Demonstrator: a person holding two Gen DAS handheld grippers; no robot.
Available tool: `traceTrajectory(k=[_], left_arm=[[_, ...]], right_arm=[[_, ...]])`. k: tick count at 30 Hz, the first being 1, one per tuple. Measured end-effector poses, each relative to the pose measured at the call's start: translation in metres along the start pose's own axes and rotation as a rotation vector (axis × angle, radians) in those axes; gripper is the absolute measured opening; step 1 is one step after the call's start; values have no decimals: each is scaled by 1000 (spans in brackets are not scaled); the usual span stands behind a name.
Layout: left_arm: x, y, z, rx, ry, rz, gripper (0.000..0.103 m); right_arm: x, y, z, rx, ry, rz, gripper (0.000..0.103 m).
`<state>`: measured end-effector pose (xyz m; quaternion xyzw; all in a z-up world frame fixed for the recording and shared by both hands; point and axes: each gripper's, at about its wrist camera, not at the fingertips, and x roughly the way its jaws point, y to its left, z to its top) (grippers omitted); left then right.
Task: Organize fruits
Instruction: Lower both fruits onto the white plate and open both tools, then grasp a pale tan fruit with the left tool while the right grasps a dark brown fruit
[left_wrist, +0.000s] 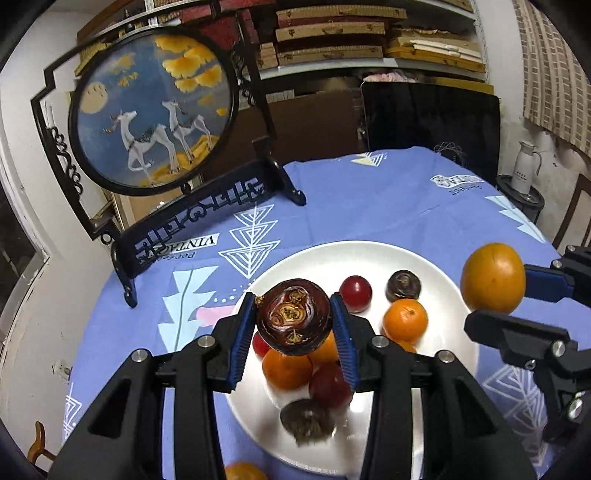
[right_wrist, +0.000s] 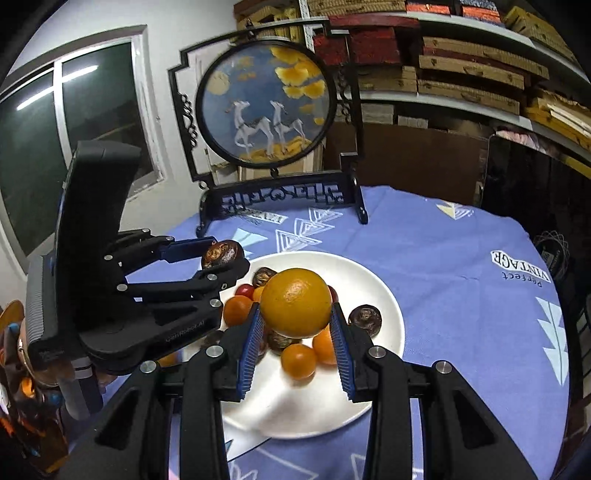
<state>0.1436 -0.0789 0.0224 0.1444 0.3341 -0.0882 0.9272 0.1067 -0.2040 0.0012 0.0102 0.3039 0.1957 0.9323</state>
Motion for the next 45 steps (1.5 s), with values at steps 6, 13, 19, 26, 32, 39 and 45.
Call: traceTrajectory(k=[6, 13, 19, 26, 32, 39, 45], left_arm=[[34, 3, 1, -7, 46, 3, 40], [55, 4, 2, -4, 74, 9, 40], [61, 10, 1, -24, 80, 30, 60], [35, 36, -4, -72, 49, 23, 69], [-2, 68, -32, -105, 21, 33, 80], [-37, 110, -96, -130, 62, 46, 86], [-54, 132, -138, -144, 102, 51, 86]], right_arm=[[33, -11, 2, 20, 46, -4, 37], [56, -15, 6, 23, 73, -12, 37], [60, -17, 10, 31, 65, -43, 49], [22, -9, 1, 62, 24, -14, 70], [1, 37, -41, -2, 85, 55, 78], [8, 127, -105, -270, 179, 103, 82], [37, 159, -105, -287, 261, 130, 82]])
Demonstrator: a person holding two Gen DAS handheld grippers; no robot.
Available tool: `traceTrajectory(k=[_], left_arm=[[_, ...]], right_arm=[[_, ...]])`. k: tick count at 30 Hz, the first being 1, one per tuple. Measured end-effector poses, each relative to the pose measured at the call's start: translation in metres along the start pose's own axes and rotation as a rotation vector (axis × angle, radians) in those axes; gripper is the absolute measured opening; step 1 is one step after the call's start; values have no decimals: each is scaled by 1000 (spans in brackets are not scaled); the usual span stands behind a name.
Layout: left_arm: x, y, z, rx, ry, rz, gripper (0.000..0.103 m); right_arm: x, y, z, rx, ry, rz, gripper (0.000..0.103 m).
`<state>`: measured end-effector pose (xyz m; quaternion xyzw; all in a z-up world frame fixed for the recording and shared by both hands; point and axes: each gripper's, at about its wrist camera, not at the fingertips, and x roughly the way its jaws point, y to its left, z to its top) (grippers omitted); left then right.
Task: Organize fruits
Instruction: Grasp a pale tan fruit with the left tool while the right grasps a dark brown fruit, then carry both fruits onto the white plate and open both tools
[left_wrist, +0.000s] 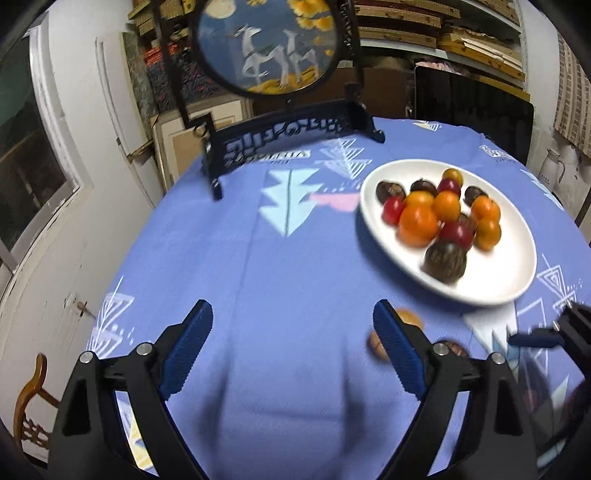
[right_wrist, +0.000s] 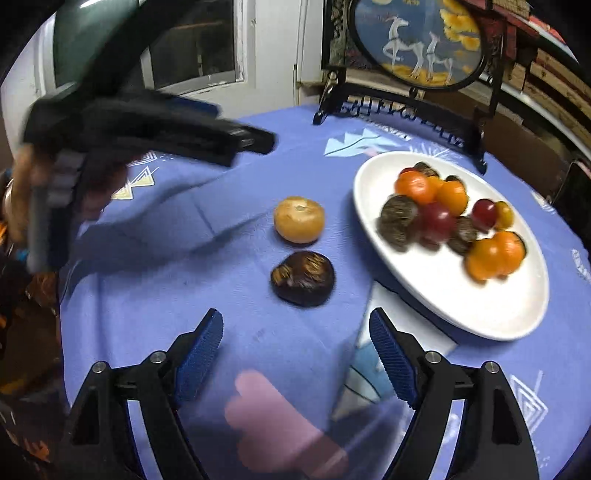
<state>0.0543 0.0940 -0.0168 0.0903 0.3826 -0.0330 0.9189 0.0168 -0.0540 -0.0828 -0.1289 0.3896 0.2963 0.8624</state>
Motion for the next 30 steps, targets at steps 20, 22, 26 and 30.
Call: traceTrajectory(k=[20, 22, 26, 30], left_arm=[[17, -52, -24, 172, 43, -148, 88], [28, -63, -22, 181, 64, -153, 88], [49, -73, -18, 162, 109, -151, 82], [54, -65, -17, 93, 159, -194, 40]], right_arm=[[-2, -33, -6, 145, 13, -12, 45], [-6, -40, -11, 166, 6, -9, 45], [-8, -45, -22, 196, 8, -11, 45], [-11, -49, -31, 230, 8, 1, 45]])
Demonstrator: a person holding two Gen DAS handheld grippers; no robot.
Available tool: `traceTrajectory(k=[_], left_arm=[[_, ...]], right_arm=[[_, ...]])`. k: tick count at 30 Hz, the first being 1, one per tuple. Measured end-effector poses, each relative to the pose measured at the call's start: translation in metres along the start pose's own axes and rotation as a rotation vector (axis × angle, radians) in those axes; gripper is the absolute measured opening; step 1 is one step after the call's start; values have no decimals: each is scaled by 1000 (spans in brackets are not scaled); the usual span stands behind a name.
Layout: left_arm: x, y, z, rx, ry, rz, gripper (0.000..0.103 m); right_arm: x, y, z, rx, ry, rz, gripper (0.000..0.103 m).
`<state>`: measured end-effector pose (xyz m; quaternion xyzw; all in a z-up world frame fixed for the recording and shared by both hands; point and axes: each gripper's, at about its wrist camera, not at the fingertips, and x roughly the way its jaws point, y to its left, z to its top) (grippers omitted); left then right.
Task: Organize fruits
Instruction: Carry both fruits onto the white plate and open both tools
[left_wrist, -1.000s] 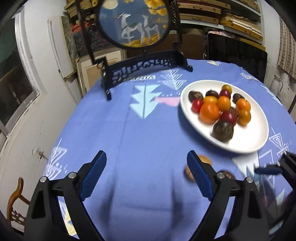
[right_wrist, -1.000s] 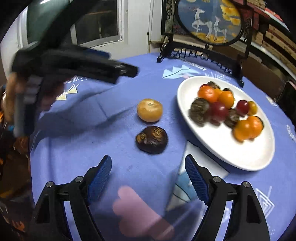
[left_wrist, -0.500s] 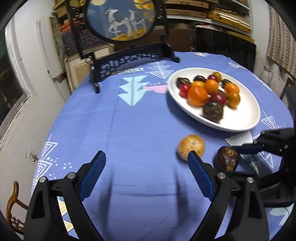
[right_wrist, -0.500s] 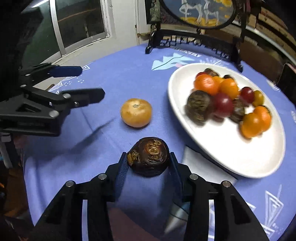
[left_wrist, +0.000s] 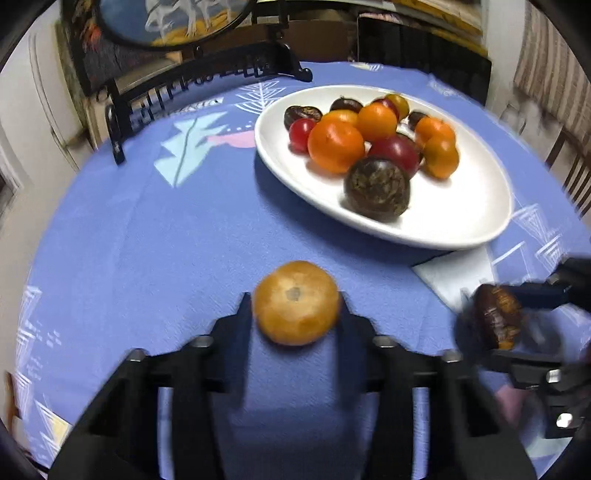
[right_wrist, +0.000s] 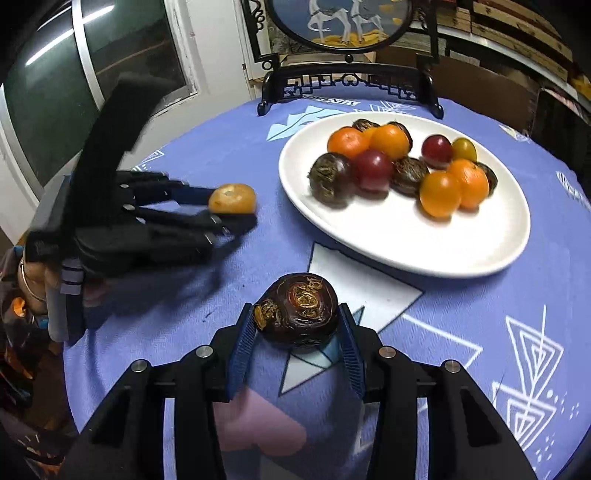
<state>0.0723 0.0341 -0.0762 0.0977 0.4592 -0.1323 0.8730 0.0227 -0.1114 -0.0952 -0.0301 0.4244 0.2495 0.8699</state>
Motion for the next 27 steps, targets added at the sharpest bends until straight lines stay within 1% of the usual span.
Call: traceTrajectory(k=[1, 3, 9, 12, 16, 22, 27], left_arm=[[-2, 1, 0, -7, -3, 19, 40], [-7, 0, -2, 9, -22, 51, 40], [-29, -16, -6, 60, -70, 88, 40], [-43, -34, -6, 97, -99, 84, 40], [-56, -57, -2, 145, -133, 74, 40], [-60, -78, 7, 179, -145, 68, 40], [-58, -93, 11, 210, -148, 68, 40]], right_arm=[[-1, -1, -2, 2, -1, -1, 45], [-4, -1, -5, 6, -4, 7, 45], [-12, 2, -12, -1, -15, 14, 45], [-18, 3, -15, -6, -13, 27, 45], [-32, 4, -20, -20, -36, 18, 45], [-45, 0, -26, -42, -55, 13, 45], [-47, -9, -30, -24, -56, 22, 45]])
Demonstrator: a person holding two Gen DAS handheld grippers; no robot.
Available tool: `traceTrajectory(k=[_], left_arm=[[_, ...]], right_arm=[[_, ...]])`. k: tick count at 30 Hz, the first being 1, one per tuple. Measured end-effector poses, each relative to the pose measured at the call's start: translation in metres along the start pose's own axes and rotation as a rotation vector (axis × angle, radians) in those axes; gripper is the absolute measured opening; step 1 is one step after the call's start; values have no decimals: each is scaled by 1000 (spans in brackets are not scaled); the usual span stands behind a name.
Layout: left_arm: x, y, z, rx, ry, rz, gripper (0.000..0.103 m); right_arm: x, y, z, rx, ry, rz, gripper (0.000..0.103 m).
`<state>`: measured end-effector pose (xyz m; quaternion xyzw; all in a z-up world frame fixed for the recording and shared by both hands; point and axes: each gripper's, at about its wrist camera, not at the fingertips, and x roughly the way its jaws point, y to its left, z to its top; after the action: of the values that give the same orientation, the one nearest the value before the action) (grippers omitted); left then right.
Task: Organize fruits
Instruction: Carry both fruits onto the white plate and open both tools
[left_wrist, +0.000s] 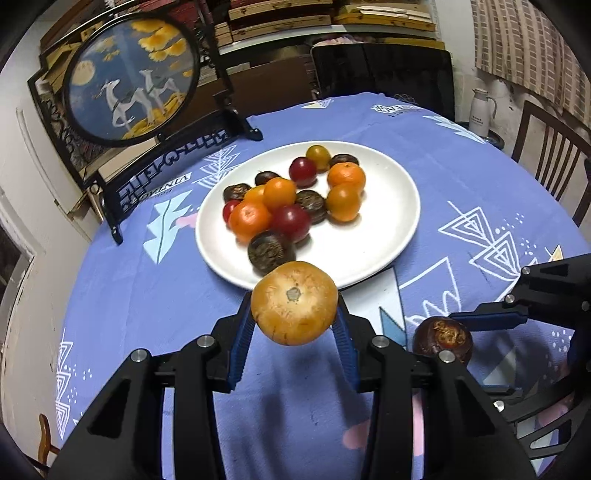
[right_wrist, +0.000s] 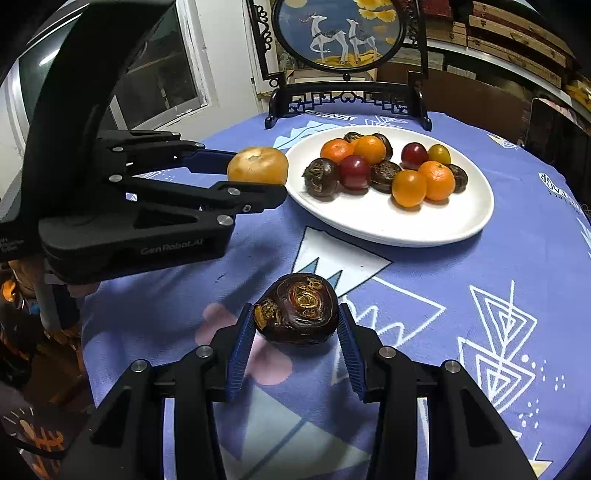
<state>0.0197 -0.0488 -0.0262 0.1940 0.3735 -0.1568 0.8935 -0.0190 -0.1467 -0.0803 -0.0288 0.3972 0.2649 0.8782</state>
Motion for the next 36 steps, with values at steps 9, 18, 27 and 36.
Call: traceTrajectory(k=[9, 18, 27, 36], left_arm=[[6, -7, 10, 11, 2, -3, 40], [13, 14, 50, -63, -43, 43, 40], [33, 43, 87, -178, -73, 116, 40], [58, 49, 98, -178, -57, 115, 40]], right_arm=[[3, -9, 1, 2, 9, 5, 45], [-15, -34, 45, 6, -69, -42, 45], [-31, -67, 94, 69, -191, -85, 46], [-8, -87, 116, 105, -185, -98, 46]])
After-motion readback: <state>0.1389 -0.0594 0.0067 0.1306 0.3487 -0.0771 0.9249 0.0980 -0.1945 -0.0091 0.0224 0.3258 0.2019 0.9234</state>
